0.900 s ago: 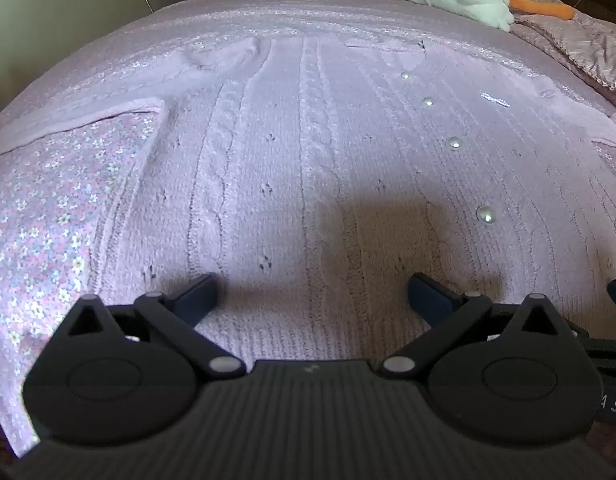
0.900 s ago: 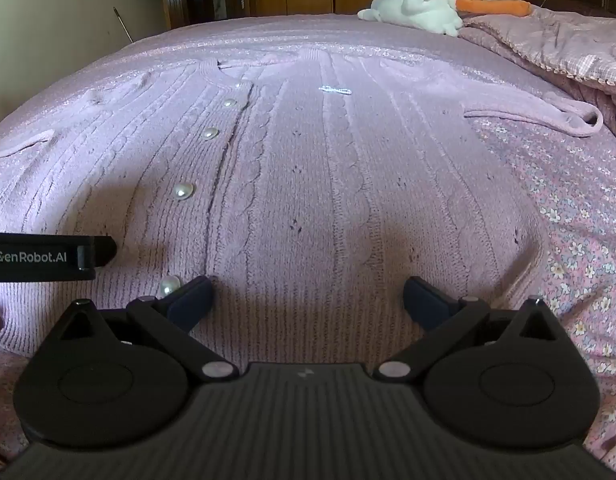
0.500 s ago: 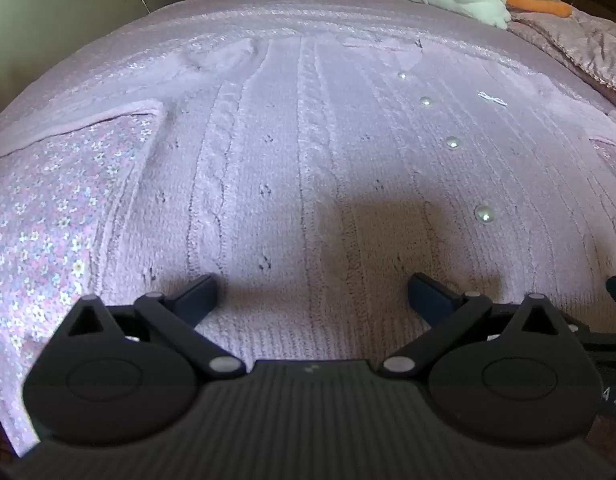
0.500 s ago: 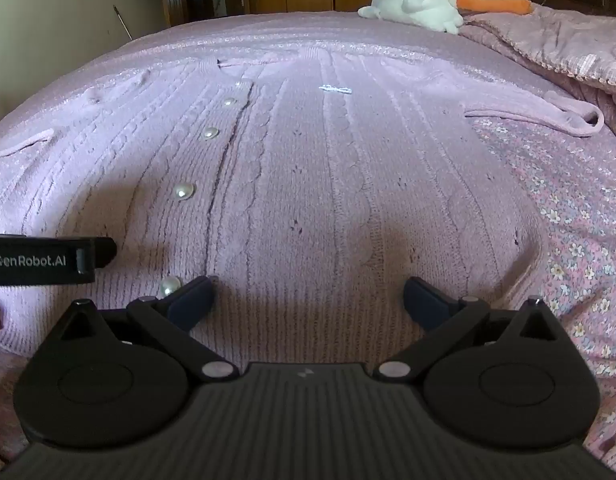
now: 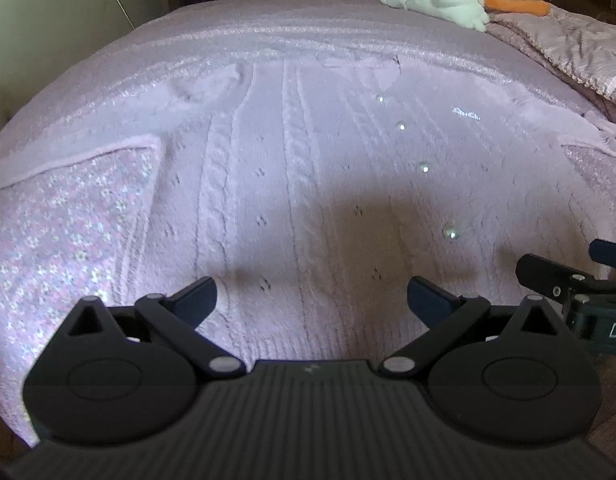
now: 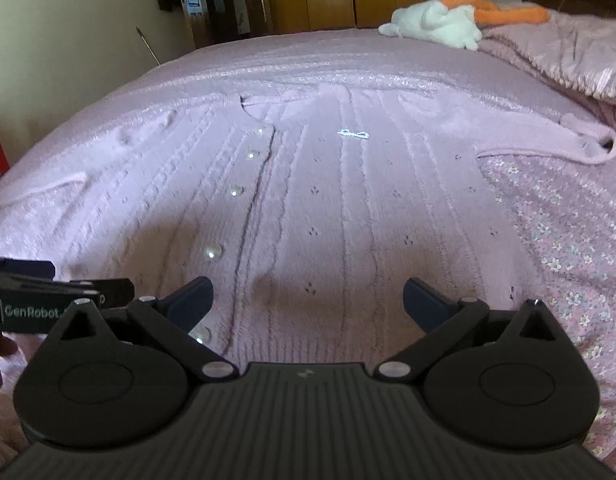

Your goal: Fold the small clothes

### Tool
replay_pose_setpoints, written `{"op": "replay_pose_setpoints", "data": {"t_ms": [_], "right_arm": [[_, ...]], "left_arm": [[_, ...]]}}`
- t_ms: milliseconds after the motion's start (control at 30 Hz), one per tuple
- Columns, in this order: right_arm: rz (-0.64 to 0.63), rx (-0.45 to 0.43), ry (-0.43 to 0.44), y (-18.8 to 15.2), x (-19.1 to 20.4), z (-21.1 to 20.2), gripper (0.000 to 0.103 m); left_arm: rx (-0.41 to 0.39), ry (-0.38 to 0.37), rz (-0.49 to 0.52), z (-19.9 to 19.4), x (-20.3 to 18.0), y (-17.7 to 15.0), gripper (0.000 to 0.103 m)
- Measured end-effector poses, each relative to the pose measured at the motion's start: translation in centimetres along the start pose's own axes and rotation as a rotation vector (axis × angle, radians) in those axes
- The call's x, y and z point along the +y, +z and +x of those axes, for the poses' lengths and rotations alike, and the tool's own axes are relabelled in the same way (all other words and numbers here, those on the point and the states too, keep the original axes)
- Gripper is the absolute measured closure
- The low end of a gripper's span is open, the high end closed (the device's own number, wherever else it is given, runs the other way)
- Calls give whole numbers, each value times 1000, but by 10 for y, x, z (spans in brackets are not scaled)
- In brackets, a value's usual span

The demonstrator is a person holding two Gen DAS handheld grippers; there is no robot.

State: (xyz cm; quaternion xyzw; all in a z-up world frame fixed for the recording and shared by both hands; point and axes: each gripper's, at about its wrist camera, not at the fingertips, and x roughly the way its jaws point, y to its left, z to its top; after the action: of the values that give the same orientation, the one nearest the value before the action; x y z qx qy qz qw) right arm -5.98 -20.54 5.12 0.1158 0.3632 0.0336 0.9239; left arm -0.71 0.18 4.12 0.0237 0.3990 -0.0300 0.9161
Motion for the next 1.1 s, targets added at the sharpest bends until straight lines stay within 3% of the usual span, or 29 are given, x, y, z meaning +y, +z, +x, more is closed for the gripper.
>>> {"op": "replay_pose_setpoints", "data": {"t_ms": [400, 733, 1100], "right_arm": [[78, 38, 52, 20, -16, 7, 0], [181, 51, 83, 48, -66, 14, 0], [279, -34, -96, 88, -190, 16, 0]], "left_arm": [[-11, -48, -32, -9, 2, 28, 0], [28, -47, -22, 10, -3, 49, 0], [96, -40, -14, 42, -12, 64, 0]]}}
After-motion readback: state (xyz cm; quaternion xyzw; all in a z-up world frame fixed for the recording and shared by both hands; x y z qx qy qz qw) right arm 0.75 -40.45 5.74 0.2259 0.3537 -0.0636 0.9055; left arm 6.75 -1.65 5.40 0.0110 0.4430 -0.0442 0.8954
